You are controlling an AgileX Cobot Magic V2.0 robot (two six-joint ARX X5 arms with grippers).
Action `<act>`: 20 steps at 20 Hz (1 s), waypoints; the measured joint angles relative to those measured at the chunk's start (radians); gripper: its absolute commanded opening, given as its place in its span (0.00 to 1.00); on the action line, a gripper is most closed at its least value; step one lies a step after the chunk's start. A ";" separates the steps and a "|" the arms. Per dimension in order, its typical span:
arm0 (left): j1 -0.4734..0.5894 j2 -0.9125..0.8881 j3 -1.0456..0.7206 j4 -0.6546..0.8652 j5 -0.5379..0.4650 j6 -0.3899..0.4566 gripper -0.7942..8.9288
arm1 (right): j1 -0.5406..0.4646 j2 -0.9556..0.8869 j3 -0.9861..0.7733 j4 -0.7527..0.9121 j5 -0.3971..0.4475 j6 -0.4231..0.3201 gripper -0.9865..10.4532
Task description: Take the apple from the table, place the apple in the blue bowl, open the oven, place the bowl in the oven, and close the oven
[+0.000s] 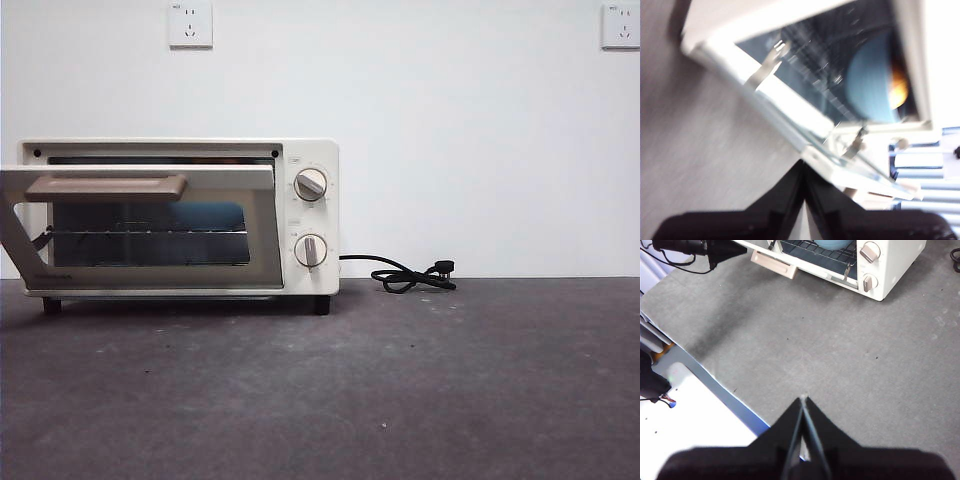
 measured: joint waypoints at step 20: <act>-0.076 -0.016 0.174 -0.021 0.014 -0.078 0.07 | 0.000 0.001 0.000 0.011 0.100 0.000 0.09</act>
